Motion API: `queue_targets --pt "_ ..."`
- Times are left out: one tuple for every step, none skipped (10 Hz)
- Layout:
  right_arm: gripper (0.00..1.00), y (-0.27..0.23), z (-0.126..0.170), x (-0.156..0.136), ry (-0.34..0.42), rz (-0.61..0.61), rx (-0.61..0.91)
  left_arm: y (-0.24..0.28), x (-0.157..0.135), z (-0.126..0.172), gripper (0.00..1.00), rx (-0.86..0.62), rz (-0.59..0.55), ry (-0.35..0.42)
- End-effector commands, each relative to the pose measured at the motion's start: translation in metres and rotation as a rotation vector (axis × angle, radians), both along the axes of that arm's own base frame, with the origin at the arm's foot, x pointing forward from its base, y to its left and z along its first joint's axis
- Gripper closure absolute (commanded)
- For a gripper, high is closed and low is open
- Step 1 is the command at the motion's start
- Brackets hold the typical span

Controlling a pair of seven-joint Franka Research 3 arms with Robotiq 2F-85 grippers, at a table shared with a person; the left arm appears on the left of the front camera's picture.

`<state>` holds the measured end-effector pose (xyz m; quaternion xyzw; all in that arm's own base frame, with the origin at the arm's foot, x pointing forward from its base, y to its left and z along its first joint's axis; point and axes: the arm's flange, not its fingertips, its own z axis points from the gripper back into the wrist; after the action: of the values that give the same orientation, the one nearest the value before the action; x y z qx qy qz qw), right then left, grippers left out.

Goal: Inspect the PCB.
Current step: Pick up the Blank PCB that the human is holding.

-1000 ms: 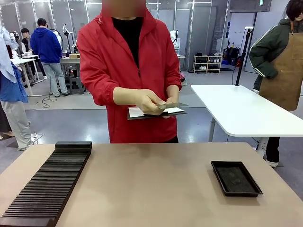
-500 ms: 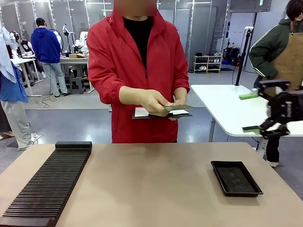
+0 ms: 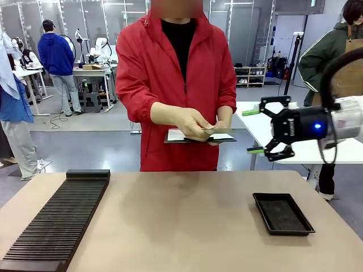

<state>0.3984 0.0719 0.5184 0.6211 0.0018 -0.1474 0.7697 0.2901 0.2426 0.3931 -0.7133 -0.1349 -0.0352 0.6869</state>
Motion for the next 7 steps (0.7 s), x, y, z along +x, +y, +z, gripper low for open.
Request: queue_targets --pt "0.0 0.028 0.003 0.017 0.035 0.0 0.019 0.0 -0.001 0.001 0.0 0.0 0.002 -0.002" --pt "0.0 0.038 0.001 0.022 0.042 -0.002 0.047 0.0 -0.001 0.001 0.0 0.0 0.002 -0.002" --pt "0.0 0.046 -0.003 0.027 0.057 -0.014 0.081 0.0 -0.001 0.001 0.0 0.0 0.002 -0.002" --pt "0.0 0.054 -0.006 0.029 0.069 -0.01 0.1 0.0 -0.001 0.001 0.0 0.0 0.002 -0.002" --pt "0.0 0.061 -0.009 0.032 0.071 -0.013 0.113 0.0 -0.001 0.001 0.0 0.0 0.002 -0.002" --pt "0.17 0.065 -0.012 0.032 0.071 -0.016 0.125 0.0 -0.001 0.001 0.0 0.0 0.002 -0.002" --pt "0.57 0.067 -0.016 0.031 0.072 -0.007 0.153 0.0 -0.001 0.001 0.0 0.0 0.002 -0.002"
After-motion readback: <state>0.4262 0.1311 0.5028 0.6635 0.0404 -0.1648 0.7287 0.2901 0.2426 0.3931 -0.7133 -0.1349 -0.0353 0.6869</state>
